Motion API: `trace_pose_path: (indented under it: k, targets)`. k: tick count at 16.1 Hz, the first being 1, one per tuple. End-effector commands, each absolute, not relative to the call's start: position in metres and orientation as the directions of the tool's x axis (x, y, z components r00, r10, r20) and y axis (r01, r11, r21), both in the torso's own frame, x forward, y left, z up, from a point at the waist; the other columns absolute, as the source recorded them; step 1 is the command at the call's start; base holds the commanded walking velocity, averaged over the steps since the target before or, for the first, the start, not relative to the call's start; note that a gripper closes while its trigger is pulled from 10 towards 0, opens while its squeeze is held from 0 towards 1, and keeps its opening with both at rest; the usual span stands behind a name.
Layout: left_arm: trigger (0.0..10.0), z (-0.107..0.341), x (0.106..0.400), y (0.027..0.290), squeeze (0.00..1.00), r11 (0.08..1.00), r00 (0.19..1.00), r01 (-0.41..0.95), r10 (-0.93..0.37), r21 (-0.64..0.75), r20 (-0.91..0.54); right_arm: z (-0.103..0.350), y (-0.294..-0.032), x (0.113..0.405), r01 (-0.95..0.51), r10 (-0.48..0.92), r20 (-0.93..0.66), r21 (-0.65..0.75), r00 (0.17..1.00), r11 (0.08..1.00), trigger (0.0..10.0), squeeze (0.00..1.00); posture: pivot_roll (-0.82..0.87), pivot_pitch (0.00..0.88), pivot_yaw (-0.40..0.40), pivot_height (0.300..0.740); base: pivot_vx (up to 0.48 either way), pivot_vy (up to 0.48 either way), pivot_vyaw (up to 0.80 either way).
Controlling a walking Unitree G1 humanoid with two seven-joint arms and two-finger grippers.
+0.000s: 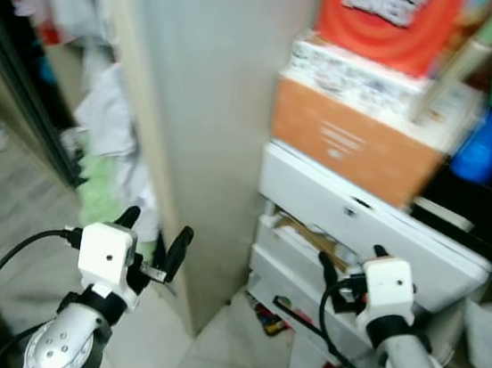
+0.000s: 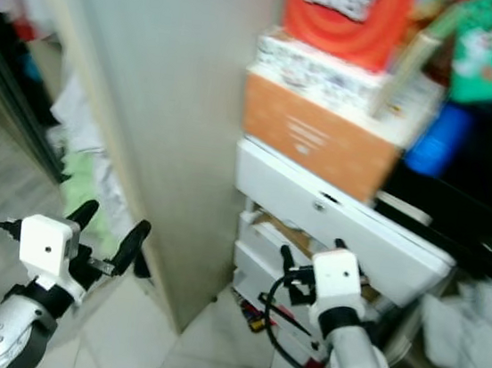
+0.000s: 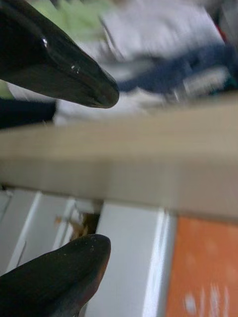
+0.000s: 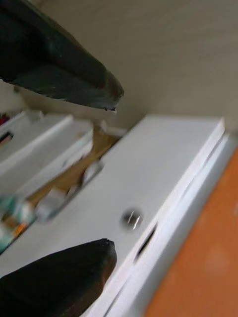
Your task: Clean up the room
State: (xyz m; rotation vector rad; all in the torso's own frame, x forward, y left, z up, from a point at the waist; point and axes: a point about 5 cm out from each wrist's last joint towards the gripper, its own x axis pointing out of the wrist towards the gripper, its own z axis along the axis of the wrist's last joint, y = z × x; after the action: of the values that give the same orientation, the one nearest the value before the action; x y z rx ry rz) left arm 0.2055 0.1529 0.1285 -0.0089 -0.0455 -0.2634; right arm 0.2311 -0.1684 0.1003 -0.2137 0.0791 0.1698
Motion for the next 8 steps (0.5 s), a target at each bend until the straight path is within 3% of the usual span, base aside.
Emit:
trace_pose_path:
  k: [1, 8]
  targets:
    - [10.0, 0.1294, 0.2039, 0.1536, 0.0, 0.967, 0.966, 0.255, -0.255, -0.002, 0.048, 0.1014, -0.1641, 0.2311, -0.201, 0.186, -0.092, -0.2, 0.978, 0.959, 10.0, 0.0, -0.05, 0.101, -0.024, 0.74, 0.0, 0.0, 0.8]
    - [10.0, 0.1287, 0.194, 0.1586, 0.0, 0.977, 0.976, 0.213, -0.213, 0.008, 0.044, 0.0996, -0.1662, 0.2288, -0.217, 0.2, -0.101, -0.198, 0.975, 0.956, 10.0, 0.0, -0.04, 0.1, -0.032, 0.74, 0.0, 0.0, 0.8]
